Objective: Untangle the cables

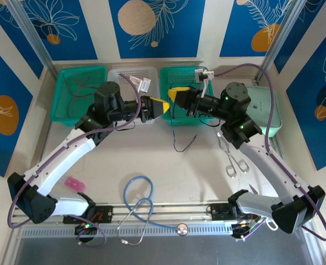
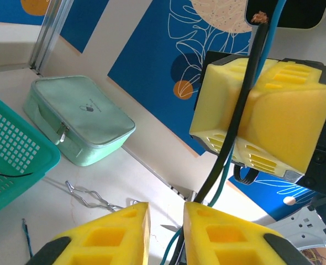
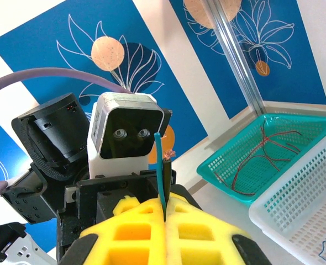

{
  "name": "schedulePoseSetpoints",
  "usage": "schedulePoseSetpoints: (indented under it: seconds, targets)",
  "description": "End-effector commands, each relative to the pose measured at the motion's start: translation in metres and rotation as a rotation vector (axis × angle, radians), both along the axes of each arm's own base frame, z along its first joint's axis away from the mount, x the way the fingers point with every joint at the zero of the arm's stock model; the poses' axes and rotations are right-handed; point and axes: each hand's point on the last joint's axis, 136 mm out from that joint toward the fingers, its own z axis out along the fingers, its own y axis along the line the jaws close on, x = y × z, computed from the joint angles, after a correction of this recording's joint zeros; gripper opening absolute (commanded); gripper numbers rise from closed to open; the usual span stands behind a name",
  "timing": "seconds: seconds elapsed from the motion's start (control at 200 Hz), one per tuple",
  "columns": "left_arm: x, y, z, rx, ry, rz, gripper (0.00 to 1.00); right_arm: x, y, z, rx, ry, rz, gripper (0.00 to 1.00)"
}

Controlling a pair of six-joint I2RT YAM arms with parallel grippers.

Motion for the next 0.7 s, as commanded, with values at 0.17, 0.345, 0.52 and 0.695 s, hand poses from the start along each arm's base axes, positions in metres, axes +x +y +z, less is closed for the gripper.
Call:
schedulePoseSetpoints:
  seconds: [0.17,0.345,0.52,0.695]
  targets:
    - [-0.008,-0.003,0.025,-0.055,-0.062,-0.030,0.31,-0.010,0.001,0.017,0.017,-0.055,0.036,0.00]
    - [-0.010,-0.003,0.022,-0.051,-0.053,-0.036,0.32,-0.006,-0.003,0.020,0.021,-0.049,0.012,0.00]
    - [-0.011,0.003,0.020,-0.048,-0.057,-0.002,0.33,-0.004,-0.009,0.023,0.028,-0.049,-0.015,0.00]
    - [-0.011,0.003,0.019,-0.070,-0.049,0.003,0.33,-0.004,-0.011,0.024,0.030,-0.052,-0.024,0.00]
